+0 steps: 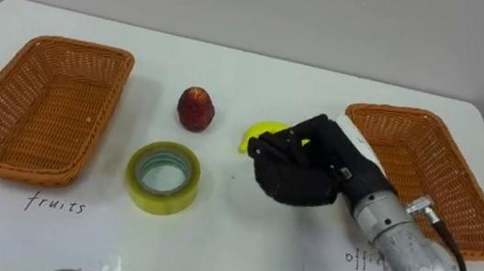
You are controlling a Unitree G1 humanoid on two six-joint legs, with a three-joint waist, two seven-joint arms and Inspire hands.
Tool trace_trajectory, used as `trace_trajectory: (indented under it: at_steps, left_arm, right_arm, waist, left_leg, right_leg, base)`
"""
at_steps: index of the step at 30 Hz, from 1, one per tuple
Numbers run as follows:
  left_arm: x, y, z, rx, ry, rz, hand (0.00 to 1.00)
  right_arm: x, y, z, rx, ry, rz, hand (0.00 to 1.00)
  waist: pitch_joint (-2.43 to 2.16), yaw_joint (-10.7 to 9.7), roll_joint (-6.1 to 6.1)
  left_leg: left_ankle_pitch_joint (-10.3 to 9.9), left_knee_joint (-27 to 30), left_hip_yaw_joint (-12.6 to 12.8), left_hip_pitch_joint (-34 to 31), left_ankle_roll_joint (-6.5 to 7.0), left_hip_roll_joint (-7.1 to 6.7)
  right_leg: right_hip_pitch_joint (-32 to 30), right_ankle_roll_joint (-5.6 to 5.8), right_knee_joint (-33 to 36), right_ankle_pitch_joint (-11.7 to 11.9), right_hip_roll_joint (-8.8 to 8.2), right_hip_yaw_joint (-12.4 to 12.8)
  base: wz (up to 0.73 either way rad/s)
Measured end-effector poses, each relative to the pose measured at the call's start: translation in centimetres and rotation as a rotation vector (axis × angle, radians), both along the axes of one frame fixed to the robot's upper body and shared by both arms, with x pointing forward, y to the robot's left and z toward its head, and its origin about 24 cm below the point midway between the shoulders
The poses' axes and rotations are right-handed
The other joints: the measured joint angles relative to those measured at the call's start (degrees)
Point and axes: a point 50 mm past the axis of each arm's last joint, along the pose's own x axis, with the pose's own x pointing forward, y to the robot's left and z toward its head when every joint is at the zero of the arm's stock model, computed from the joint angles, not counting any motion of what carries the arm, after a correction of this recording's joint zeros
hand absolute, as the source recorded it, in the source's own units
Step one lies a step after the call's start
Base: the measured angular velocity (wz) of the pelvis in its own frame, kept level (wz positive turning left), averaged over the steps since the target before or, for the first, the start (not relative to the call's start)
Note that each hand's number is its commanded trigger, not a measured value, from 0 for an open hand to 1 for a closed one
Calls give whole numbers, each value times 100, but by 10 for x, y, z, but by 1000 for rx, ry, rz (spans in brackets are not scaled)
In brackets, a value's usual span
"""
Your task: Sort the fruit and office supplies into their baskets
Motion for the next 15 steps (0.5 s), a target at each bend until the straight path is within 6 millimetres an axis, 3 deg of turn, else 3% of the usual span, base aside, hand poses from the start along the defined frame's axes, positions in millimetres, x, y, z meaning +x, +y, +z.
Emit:
trace_trajectory:
  at_steps: [6,8,12,15]
  left_arm:
    - [-6,3,0,3,13,41,0]
    - [-7,4,1,6,11,51,0]
    - [-6,10,2,24,-6,78,0]
    - [-12,10,3,24,2,82,0]
  right_arm:
    - [1,-15,9,22,-76,-104,100]
    - [0,-19,10,38,-90,-132,100]
    - [0,-37,13,84,-121,-230,100]
    - [-1,-45,16,94,-141,-274,100]
  waist:
    - [7,-4,-34]
    - [-5,-19,-75]
    - [14,-38,-164]
    - [4,-153,-222]
  left_leg:
    - [0,-5,22,43,0,-1]
    - [0,-8,17,48,1,-2]
    - [1,-8,14,62,1,-1]
    - [0,-6,12,35,1,-2]
  right_leg:
    - [-28,2,-2,-2,-34,25]
    - [-29,2,4,-3,-37,23]
    - [-13,2,3,-3,-35,22]
    - [-2,2,-6,-3,-31,10]
  base:
    - [-1]
    - [0]
    - [0]
    - [0]
